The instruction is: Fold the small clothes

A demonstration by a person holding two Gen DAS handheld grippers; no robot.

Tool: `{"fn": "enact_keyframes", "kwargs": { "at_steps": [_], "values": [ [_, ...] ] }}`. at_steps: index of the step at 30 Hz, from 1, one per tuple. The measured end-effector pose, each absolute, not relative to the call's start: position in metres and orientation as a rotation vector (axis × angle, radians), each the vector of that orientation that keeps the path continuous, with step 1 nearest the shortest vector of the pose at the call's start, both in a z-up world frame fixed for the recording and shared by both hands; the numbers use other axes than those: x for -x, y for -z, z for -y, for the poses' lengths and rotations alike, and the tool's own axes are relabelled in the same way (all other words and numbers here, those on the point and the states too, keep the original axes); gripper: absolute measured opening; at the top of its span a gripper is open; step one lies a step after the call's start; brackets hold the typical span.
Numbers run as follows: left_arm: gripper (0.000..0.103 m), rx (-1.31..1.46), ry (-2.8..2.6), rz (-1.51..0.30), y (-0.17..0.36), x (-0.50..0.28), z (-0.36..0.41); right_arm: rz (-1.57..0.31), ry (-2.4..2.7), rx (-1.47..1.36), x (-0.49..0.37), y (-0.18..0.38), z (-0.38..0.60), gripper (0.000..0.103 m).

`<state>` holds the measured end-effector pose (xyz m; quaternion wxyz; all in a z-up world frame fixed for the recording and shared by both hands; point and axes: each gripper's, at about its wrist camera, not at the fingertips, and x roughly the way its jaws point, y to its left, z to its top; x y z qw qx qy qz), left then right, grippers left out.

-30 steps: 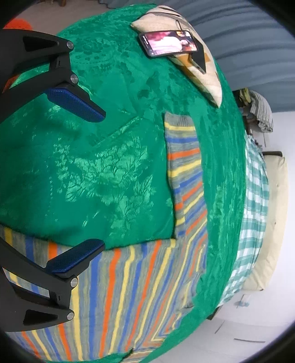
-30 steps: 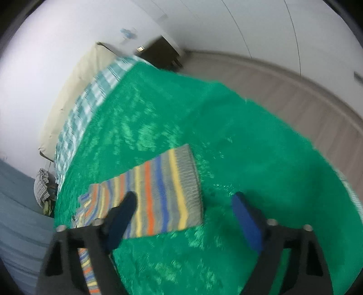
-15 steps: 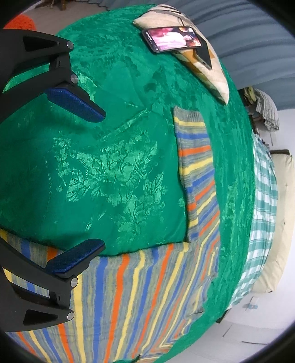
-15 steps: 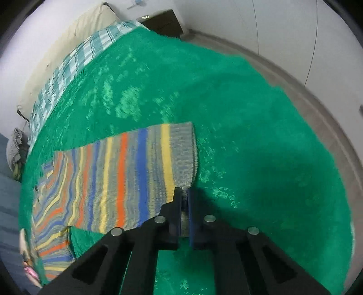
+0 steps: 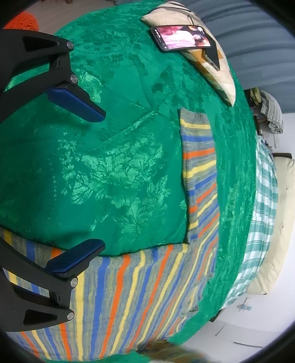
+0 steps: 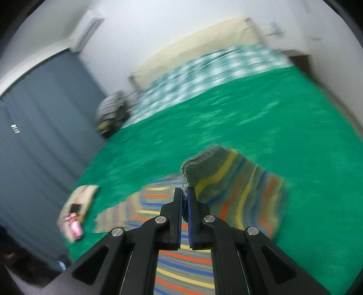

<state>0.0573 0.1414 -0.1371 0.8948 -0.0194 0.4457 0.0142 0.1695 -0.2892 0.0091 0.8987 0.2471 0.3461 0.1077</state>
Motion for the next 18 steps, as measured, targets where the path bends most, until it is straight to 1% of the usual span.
{"fn": "enact_keyframes", "kwargs": {
  "at_steps": [1,2,3,4,8,11,14,18],
  "values": [
    [0.102,0.043,-0.029,-0.927,0.138,-0.058,-0.142,-0.732,-0.257,-0.522,-0.179,-0.003,0.277,0.013],
    [0.102,0.049,-0.03,-0.931,0.138,-0.058,-0.143,-0.765,-0.27,-0.529,-0.188,0.007,0.267,0.033],
    [0.102,0.059,-0.031,-0.936,0.139,-0.059,-0.145,-0.783,-0.266,-0.544,-0.196,0.014,0.26,0.044],
    [0.102,0.066,-0.033,-0.94,0.14,-0.06,-0.146,-0.77,-0.259,-0.558,-0.192,0.019,0.26,0.057],
    [0.102,0.086,-0.029,-0.941,0.139,-0.06,-0.148,-0.755,-0.219,-0.582,-0.173,0.027,0.279,0.058],
    [0.102,0.088,-0.023,-0.943,0.139,-0.061,-0.147,-0.811,-0.115,-0.497,-0.151,0.037,0.31,0.058],
    [0.102,0.072,-0.02,-0.943,0.14,-0.061,-0.142,-0.893,-0.013,-0.436,-0.134,0.063,0.333,0.058],
    [0.102,0.031,-0.024,-0.947,0.144,-0.06,-0.134,-0.963,-0.069,-0.483,-0.132,0.096,0.348,0.057]
  ]
}}
